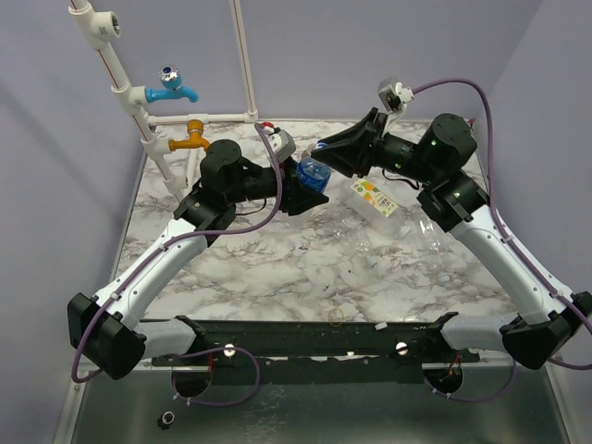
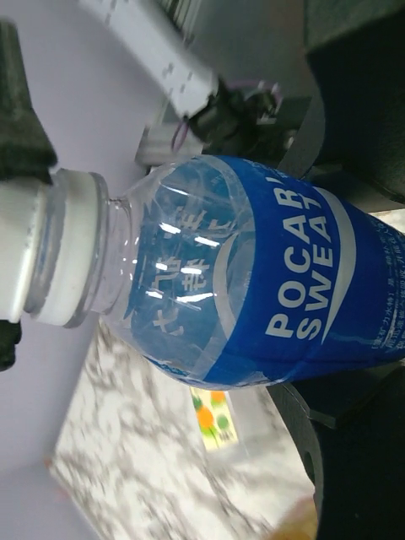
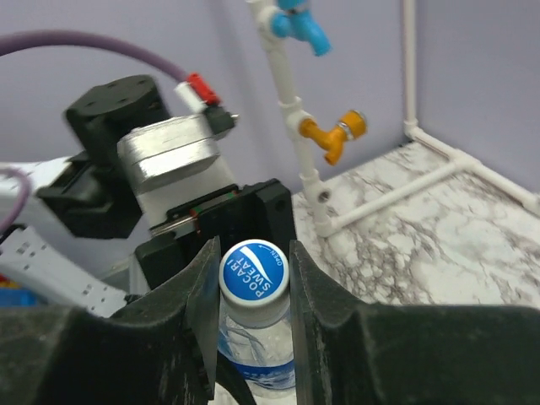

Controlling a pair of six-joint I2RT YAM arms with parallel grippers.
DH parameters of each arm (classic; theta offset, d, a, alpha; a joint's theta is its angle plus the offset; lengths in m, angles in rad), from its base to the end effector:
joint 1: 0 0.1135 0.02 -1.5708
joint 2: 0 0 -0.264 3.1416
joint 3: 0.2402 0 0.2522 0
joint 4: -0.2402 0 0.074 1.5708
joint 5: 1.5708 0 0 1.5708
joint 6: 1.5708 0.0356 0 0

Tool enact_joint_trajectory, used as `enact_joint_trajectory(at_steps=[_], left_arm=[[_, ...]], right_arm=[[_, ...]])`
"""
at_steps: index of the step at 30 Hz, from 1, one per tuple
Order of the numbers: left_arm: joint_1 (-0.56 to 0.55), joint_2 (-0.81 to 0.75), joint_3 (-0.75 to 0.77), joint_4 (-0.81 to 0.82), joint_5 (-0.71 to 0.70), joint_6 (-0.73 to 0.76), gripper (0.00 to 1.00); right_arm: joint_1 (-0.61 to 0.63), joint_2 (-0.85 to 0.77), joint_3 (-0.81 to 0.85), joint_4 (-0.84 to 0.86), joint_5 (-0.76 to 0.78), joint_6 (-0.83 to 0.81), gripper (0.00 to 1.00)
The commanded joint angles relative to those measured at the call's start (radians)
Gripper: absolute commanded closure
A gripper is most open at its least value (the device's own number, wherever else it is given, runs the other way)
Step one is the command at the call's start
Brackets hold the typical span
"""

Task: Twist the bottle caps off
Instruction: Unscrew the bottle cap from the plastic bottle.

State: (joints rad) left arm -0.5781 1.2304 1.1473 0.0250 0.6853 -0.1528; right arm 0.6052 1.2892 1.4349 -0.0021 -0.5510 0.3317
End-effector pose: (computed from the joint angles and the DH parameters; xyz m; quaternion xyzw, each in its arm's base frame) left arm 0.2242 -0.1732 0.3959 0.3700 0.6210 -0.4592 0.5164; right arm 0.2226 0.1766 0.4770 -0.2896 0.5960 0.4873 0.5687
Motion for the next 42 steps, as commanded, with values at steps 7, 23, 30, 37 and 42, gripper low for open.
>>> enact_joint_trajectory(at_steps=[7, 23, 30, 37, 42], left_arm=[[-0.008, -0.010, 0.040, 0.043, 0.517, -0.155, 0.94], [-0.009, -0.014, -0.029, -0.020, -0.066, 0.130, 0.95], [-0.011, -0.003, -0.039, -0.014, -0.215, 0.182, 0.96], [-0.011, -0.003, -0.049, -0.001, -0.250, 0.179, 0.96], [-0.011, 0.003, -0.047, 0.009, -0.258, 0.168, 0.97]], right_arm=[[0.016, -0.056, -0.029, 0.174, -0.629, -0.027, 0.99], [0.016, -0.041, 0.028, 0.048, 0.117, 0.039, 0.15], [0.017, 0.075, 0.116, -0.108, 0.213, 0.082, 0.23], [0.019, 0.093, 0.108, -0.107, 0.212, 0.087, 0.32], [0.018, 0.096, 0.086, -0.090, 0.194, 0.099, 0.39]])
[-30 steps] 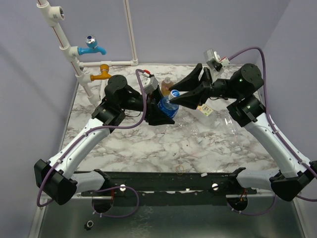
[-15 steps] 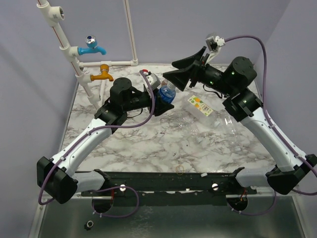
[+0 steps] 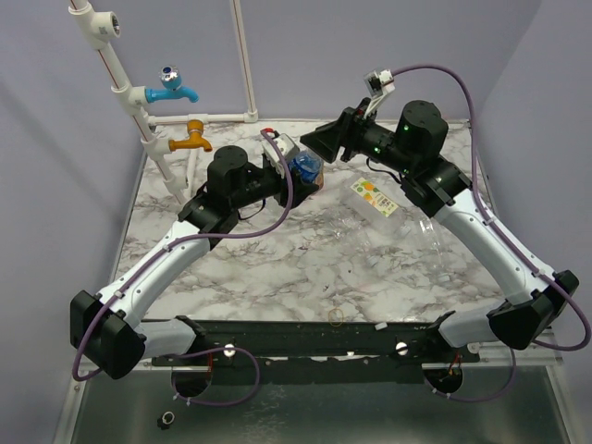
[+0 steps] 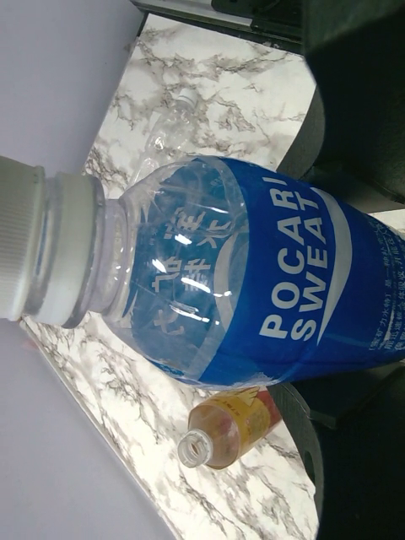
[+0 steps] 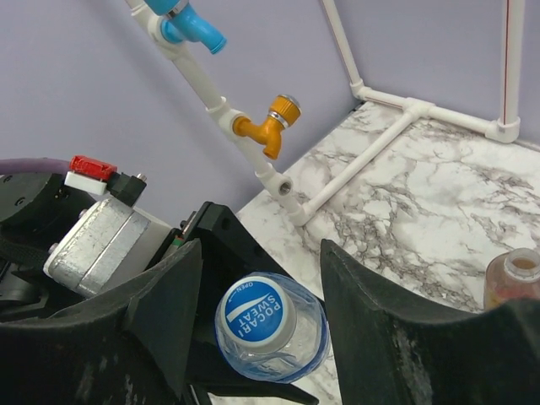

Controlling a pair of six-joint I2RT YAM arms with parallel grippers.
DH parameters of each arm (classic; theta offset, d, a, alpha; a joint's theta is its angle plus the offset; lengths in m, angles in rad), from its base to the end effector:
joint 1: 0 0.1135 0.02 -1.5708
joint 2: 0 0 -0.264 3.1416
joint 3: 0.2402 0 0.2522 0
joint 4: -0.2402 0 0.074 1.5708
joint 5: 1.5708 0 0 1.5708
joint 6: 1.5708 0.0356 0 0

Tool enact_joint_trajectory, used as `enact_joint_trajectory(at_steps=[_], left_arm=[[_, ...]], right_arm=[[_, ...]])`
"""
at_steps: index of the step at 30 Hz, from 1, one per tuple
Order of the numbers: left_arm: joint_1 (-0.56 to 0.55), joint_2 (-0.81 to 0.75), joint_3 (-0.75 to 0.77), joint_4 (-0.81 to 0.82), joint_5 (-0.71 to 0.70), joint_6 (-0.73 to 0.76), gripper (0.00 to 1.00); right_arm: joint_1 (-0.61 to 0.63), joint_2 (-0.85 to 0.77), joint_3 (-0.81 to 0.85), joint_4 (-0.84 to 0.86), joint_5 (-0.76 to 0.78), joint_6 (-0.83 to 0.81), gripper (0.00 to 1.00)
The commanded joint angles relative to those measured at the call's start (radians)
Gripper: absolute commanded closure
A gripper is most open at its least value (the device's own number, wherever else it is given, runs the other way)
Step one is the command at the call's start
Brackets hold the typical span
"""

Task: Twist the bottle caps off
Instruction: Unscrew the bottle cap from the plastic bottle.

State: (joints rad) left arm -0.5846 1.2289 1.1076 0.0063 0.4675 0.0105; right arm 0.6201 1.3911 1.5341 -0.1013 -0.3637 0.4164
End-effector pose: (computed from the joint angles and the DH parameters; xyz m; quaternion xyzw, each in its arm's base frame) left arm 0.2305 -0.1718 0.3800 0.3603 0.6492 -0.3491 0.5718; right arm 0.2481 0.1927 0.4720 -0.1991 0.6640 0.4604 0.5546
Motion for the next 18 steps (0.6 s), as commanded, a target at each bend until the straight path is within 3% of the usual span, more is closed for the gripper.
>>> enact_joint_trajectory(at_steps=[1, 9, 12, 15, 18], left_arm=[[-0.004, 0.006, -0.006, 0.030, -0.042, 0.001, 0.97], [-0.004, 0.009, 0.003, 0.033, -0.043, -0.006, 0.97], [-0.005, 0.007, 0.005, 0.034, -0.031, -0.036, 0.97], [-0.004, 0.007, 0.008, 0.034, -0.012, -0.047, 0.97], [-0.004, 0.004, 0.011, 0.032, 0.023, -0.063, 0.97]], right_arm=[[0.004, -0.004, -0.019, 0.010, 0.002, 0.017, 0.39], [0.004, 0.010, -0.054, 0.025, 0.005, 0.023, 0.40], [0.004, -0.003, -0.063, 0.041, 0.017, 0.017, 0.55], [0.004, -0.031, -0.082, 0.073, 0.022, 0.008, 0.77], [0.004, -0.060, -0.096, 0.092, 0.010, -0.010, 0.88]])
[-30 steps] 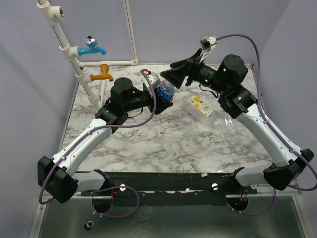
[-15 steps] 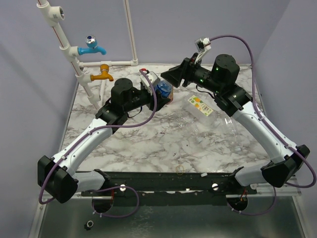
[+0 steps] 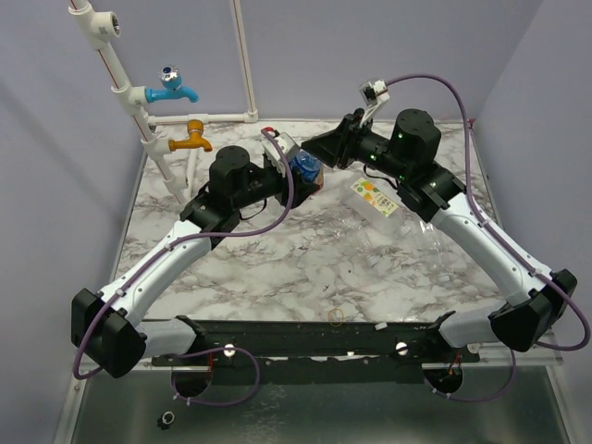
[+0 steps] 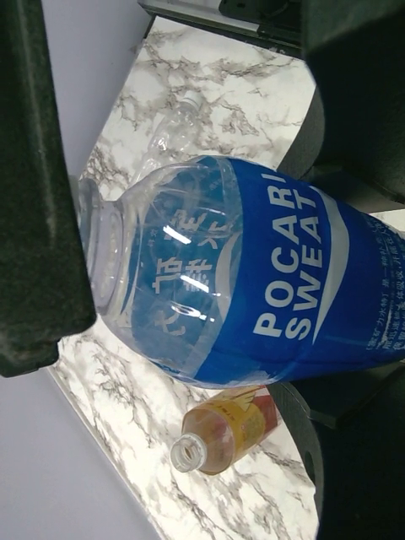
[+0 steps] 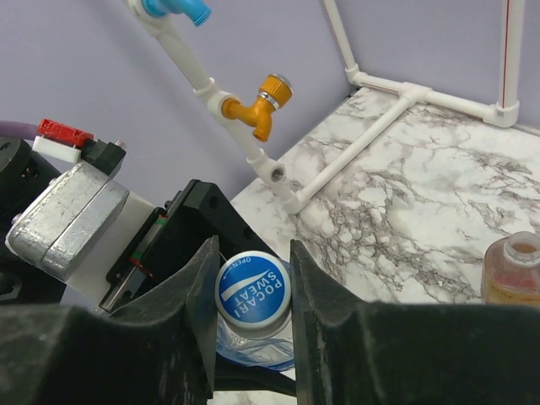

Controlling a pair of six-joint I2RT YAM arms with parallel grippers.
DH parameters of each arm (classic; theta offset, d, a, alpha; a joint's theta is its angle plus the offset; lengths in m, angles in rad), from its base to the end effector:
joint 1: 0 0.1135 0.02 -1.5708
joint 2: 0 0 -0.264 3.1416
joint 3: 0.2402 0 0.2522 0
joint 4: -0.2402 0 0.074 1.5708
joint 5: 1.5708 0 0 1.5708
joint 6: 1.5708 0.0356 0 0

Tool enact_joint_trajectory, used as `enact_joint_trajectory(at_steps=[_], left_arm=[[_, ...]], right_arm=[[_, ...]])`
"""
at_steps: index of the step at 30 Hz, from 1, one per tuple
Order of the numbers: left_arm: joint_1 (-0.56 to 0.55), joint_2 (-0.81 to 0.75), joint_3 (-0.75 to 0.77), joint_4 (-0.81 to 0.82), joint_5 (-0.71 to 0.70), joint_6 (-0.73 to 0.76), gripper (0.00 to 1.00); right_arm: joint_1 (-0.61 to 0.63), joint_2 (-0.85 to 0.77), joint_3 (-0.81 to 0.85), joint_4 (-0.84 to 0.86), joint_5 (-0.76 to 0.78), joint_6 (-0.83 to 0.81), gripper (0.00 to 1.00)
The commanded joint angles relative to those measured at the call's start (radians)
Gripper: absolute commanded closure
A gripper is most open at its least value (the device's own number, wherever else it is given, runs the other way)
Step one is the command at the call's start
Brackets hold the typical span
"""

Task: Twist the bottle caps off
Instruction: Unscrew the bottle cap from the plastic bottle.

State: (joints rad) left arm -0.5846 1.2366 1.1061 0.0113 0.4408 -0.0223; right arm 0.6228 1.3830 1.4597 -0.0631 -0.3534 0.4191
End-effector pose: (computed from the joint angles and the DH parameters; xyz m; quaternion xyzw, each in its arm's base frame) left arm 0.2331 -0.1725 0.3779 0.3419 0.6610 -0.3496 0.5692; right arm 0.2509 0.1954 0.4529 -0.1948 0.6750 0.4559 0.5464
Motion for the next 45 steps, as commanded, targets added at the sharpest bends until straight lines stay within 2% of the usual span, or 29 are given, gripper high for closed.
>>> enact_joint_trajectory(at_steps=[1, 5, 11, 15, 17, 19, 20, 21, 23, 27, 29, 34, 36, 39, 45], left_arm=[[-0.004, -0.004, 0.014, 0.026, 0.075, -0.039, 0.97], [-0.003, -0.003, 0.030, 0.026, 0.234, -0.091, 0.97], [-0.001, 0.005, 0.059, 0.081, 0.575, -0.255, 0.97], [-0.001, 0.008, 0.072, 0.108, 0.673, -0.323, 0.97], [0.000, 0.007, 0.069, 0.108, 0.676, -0.317, 0.97], [0.002, 0.007, 0.068, 0.102, 0.663, -0.309, 0.97], [0.002, 0.008, 0.067, 0.100, 0.655, -0.302, 0.97], [0.002, 0.006, 0.067, 0.097, 0.641, -0.292, 0.97], [0.003, 0.002, 0.063, 0.079, 0.603, -0.263, 0.97], [0.004, -0.008, 0.047, 0.047, 0.453, -0.190, 0.97], [0.004, -0.014, 0.029, 0.046, 0.356, -0.158, 0.97], [0.003, -0.016, -0.001, 0.040, 0.139, -0.071, 0.97], [0.003, -0.012, -0.005, 0.036, 0.067, -0.065, 0.97], [0.003, -0.008, -0.007, 0.020, -0.006, -0.060, 0.99], [0.004, -0.014, -0.018, 0.012, -0.031, -0.061, 0.99]], right_arm=[[0.002, -0.062, -0.027, 0.081, -0.022, -0.022, 0.90], [0.000, -0.106, -0.044, 0.134, -0.210, -0.081, 0.95], [0.000, -0.184, -0.090, 0.239, -0.579, -0.122, 0.98], [0.000, -0.191, -0.090, 0.250, -0.715, -0.112, 0.97], [0.000, -0.182, -0.081, 0.230, -0.748, -0.119, 0.92], [0.000, -0.174, -0.071, 0.196, -0.737, -0.132, 0.82], [0.000, -0.175, -0.070, 0.183, -0.717, -0.142, 0.68], [0.000, -0.179, -0.070, 0.167, -0.679, -0.151, 0.49], [0.000, -0.185, -0.054, 0.115, -0.581, -0.170, 0.26], [0.000, -0.188, 0.005, 0.022, -0.431, -0.178, 0.07], [0.000, -0.179, 0.031, -0.006, -0.339, -0.157, 0.01], [0.000, -0.104, 0.119, -0.141, -0.054, -0.094, 0.00], [0.000, -0.063, 0.148, -0.182, -0.006, -0.055, 0.01], [0.000, -0.022, 0.155, -0.167, -0.034, -0.005, 0.04], [0.000, 0.027, 0.148, -0.138, -0.051, 0.033, 0.12]])
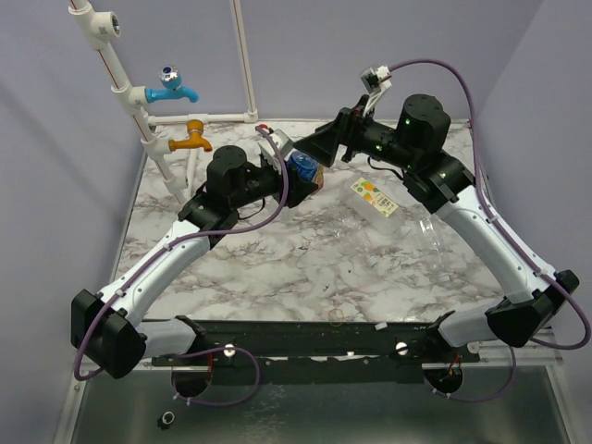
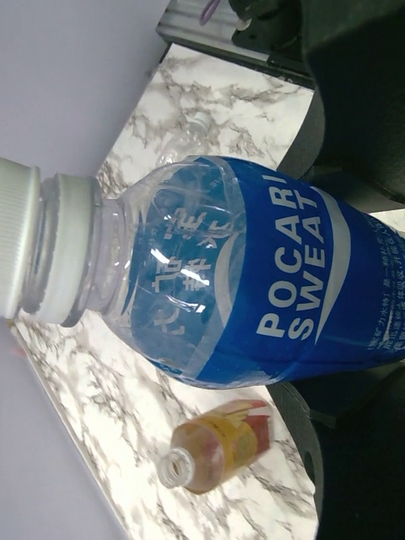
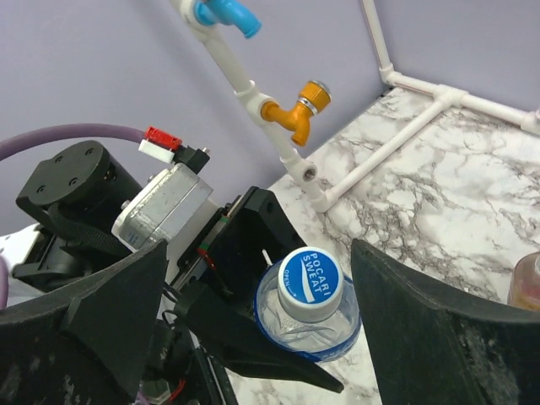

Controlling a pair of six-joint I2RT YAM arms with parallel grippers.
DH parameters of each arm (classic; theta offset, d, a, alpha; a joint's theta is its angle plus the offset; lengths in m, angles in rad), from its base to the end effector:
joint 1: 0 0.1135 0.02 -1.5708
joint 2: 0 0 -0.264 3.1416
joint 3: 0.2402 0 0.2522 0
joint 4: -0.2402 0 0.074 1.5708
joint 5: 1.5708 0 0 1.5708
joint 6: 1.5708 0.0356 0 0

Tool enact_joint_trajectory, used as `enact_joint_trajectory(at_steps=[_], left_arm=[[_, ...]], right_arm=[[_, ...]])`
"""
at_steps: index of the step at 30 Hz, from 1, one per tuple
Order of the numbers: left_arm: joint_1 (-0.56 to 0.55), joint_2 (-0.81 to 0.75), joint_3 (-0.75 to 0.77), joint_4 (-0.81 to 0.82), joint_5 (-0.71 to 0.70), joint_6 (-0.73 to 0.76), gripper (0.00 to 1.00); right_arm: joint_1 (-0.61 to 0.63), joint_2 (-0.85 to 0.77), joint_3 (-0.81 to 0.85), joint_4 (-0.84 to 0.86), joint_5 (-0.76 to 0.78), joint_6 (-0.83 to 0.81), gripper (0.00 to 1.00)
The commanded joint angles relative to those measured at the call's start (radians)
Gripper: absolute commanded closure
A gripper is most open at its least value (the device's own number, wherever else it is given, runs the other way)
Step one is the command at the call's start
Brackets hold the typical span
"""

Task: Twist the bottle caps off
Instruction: Unscrew the bottle cap from the plastic bottle.

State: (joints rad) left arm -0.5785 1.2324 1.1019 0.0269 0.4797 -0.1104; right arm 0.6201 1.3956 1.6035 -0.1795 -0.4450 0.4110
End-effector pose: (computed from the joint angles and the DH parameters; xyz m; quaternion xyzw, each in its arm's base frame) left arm 0.2322 -0.1713 0.3792 0.3221 0.6649 -0.3857 0.5526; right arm 0.2412 0.1911 0.4857 -0.2283 0.6596 0.4786 0.5327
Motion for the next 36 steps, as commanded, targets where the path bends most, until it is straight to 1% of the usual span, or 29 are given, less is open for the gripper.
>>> enact_joint_trajectory(at_steps=[1, 6, 11, 14, 17, 21, 26, 28, 31, 33, 36], left_arm=[[-0.002, -0.010, -0.015, -0.004, -0.070, 0.027, 0.99], [-0.002, -0.004, -0.016, -0.004, -0.072, 0.026, 0.99], [-0.002, -0.002, -0.017, -0.002, -0.066, 0.026, 1.00], [-0.003, -0.001, -0.019, 0.000, -0.064, 0.024, 1.00], [-0.002, -0.001, -0.022, 0.005, -0.061, 0.019, 1.00], [-0.002, 0.004, -0.019, 0.008, -0.059, 0.011, 1.00], [-0.003, 0.008, -0.011, 0.013, -0.056, 0.007, 1.00], [-0.003, 0.007, -0.011, 0.013, -0.051, 0.006, 1.00], [-0.003, 0.006, -0.008, 0.013, -0.036, -0.001, 1.00], [-0.003, 0.003, -0.009, 0.013, -0.004, -0.001, 1.00], [-0.002, -0.004, -0.013, 0.011, 0.053, -0.003, 1.00]], right_arm=[[0.003, 0.016, 0.000, -0.014, 0.045, 0.044, 0.14], [0.003, 0.031, -0.003, -0.013, 0.077, 0.051, 0.31], [0.003, 0.039, -0.006, -0.040, 0.154, 0.039, 0.31], [0.003, 0.038, -0.016, -0.035, 0.176, 0.035, 0.30], [0.003, 0.044, -0.023, -0.023, 0.166, 0.039, 0.30], [0.003, 0.058, -0.033, -0.005, 0.133, 0.055, 0.35], [0.003, 0.072, -0.041, 0.014, 0.092, 0.070, 0.36], [0.003, 0.072, -0.047, 0.021, 0.092, 0.071, 0.41], [0.002, 0.062, -0.061, 0.041, 0.104, 0.072, 0.58], [0.003, 0.045, -0.076, 0.064, 0.109, 0.071, 0.67], [0.003, 0.013, -0.098, 0.094, 0.107, 0.060, 0.75]])
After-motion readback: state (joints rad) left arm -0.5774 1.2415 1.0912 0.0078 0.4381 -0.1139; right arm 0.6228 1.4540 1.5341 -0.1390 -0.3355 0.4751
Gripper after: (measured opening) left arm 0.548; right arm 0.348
